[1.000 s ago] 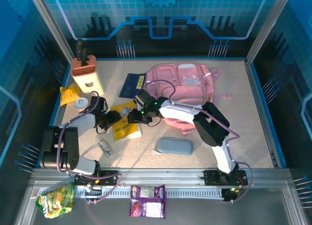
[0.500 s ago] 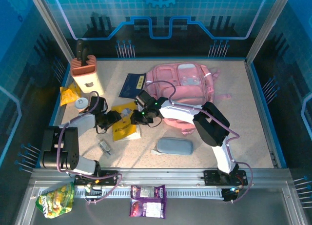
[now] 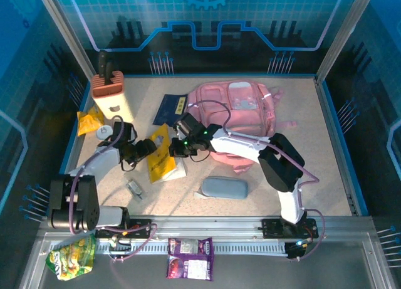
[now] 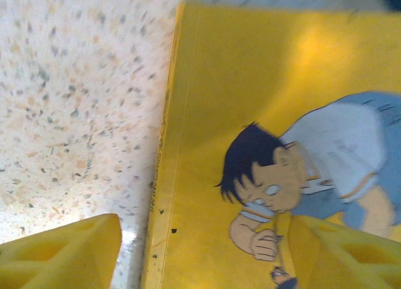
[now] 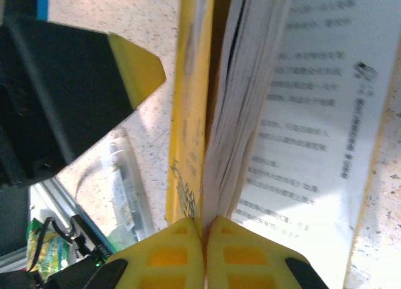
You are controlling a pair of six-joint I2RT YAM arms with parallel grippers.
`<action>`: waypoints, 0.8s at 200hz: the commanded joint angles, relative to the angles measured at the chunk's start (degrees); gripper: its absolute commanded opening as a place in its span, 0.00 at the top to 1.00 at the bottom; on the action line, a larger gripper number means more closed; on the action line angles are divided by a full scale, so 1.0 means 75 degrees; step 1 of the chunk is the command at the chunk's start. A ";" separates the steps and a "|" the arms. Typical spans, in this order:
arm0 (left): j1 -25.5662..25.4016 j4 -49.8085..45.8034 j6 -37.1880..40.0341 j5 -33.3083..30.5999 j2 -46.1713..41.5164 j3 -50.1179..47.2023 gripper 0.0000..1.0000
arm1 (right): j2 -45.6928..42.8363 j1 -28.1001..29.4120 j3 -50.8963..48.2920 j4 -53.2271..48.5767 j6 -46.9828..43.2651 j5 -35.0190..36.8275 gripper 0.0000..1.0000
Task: Pack the student bag
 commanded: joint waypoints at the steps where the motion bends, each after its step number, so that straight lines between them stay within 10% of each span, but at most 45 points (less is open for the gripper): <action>1: 0.0323 -0.0744 0.0315 0.0197 -0.0674 0.0647 0.22 | -0.0690 -0.0076 0.0002 0.0390 -0.0123 -0.0287 0.96; 81: 0.1303 -0.1052 -0.0390 0.2689 -0.1633 0.1171 0.02 | -0.2087 -0.0729 -0.0225 0.0683 -0.0242 -0.1152 1.00; 160: 0.1229 0.1725 -0.3289 0.4230 -0.2104 0.0019 0.04 | -0.2450 -0.1090 -0.0500 0.2018 0.0417 -0.2223 1.00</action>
